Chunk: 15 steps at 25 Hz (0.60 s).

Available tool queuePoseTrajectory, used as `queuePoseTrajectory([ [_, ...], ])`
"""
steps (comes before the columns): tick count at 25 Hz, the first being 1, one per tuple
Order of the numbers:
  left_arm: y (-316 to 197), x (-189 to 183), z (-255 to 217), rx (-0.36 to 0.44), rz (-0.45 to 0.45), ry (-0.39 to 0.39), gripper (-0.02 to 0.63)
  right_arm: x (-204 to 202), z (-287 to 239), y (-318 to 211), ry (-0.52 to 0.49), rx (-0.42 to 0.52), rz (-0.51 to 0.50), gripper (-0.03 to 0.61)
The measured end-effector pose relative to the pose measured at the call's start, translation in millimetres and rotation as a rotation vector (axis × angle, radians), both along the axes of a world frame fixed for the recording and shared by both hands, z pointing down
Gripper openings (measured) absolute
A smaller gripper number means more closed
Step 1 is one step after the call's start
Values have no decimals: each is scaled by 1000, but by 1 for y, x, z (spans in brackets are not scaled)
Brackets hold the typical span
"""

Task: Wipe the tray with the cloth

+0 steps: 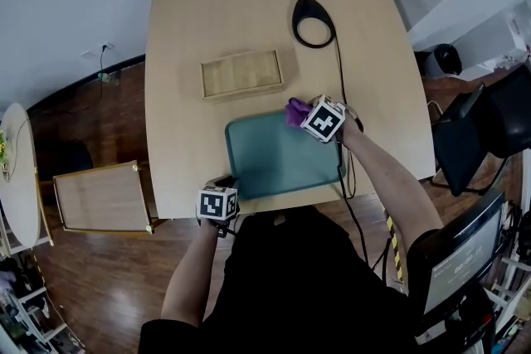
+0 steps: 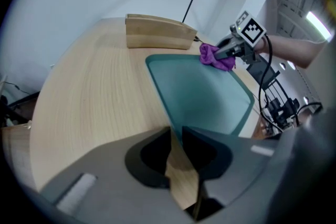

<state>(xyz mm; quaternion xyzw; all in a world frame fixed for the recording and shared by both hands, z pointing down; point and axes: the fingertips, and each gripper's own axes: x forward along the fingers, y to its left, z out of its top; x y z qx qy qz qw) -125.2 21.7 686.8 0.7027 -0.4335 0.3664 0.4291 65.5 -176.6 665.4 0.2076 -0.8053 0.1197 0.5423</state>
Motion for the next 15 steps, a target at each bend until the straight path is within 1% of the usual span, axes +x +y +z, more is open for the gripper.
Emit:
queuePoseTrajectory([
  [2,1,0,1,0,3,-3,95,0,2,14,-25,-16,5,48],
  [3,1,-1,1,-1,6,-6,92,0,6,26,-39,-44,4,48],
  [5,1,-2,2,0,12,-11,87,2,14,56,-47,-92,-33,48],
  [8,2,-4,3,6,11,-16,78,4,13,98,-17,-72,-124,48],
  [10,1,-4,4,11,11,-22,77,7,13,122,-4,-74,-156,48],
  [13,-2,-4,4,16,15,-32,76,14,17,155,-10,-123,-162,48],
  [15,-1,-3,6,17,19,-25,77,18,15,177,-21,-163,-160,48],
])
